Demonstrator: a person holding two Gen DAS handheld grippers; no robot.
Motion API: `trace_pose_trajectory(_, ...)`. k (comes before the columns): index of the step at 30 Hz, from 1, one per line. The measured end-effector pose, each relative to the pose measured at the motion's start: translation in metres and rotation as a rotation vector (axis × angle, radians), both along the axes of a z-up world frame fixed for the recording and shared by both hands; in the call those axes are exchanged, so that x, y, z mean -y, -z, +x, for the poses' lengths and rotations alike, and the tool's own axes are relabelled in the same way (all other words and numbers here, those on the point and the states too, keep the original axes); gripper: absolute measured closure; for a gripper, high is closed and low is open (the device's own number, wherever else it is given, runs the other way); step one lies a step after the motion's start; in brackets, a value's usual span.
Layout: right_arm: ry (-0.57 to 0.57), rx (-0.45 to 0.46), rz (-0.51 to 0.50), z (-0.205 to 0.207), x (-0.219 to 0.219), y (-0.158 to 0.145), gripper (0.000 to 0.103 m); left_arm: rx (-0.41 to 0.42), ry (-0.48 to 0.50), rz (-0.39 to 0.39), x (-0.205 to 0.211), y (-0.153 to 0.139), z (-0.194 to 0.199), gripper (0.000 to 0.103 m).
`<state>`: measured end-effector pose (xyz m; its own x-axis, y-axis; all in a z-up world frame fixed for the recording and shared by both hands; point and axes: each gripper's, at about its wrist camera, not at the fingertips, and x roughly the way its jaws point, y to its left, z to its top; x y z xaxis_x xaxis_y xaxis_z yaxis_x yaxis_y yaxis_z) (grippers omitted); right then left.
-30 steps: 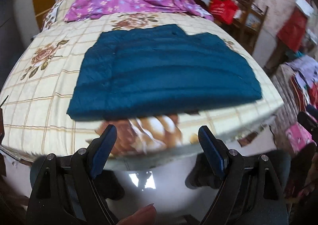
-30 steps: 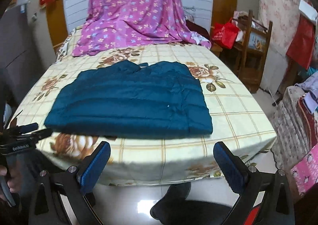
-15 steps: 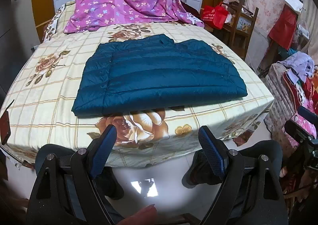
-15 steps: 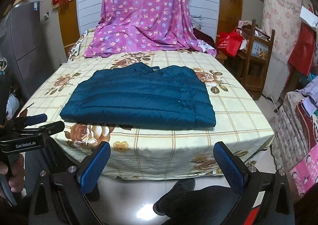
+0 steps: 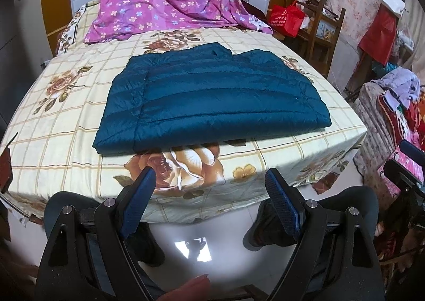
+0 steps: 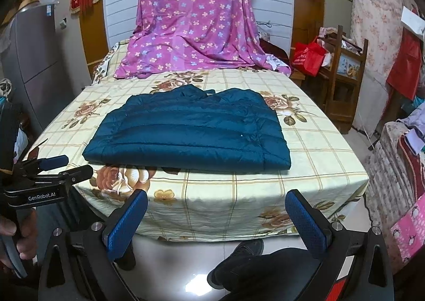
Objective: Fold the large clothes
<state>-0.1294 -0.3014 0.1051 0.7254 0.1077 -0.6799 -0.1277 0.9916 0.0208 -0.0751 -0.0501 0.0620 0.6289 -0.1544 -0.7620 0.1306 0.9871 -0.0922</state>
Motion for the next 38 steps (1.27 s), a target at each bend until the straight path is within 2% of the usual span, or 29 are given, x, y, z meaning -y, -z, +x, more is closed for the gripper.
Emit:
trace_pose_trajectory(31, -0.009, -0.006, 0.002, -0.0014, -0.0054, 0.0078, 0.0, -0.019, -0.003, -0.018, -0.0024, 0.0057, 0.0035, 0.019)
trace_pose_trajectory(38, -0.008, -0.012, 0.005, -0.001, -0.0038, 0.0097, 0.0, 0.02, 0.007, -0.014, -0.0006, 0.0055, -0.0005, 0.019)
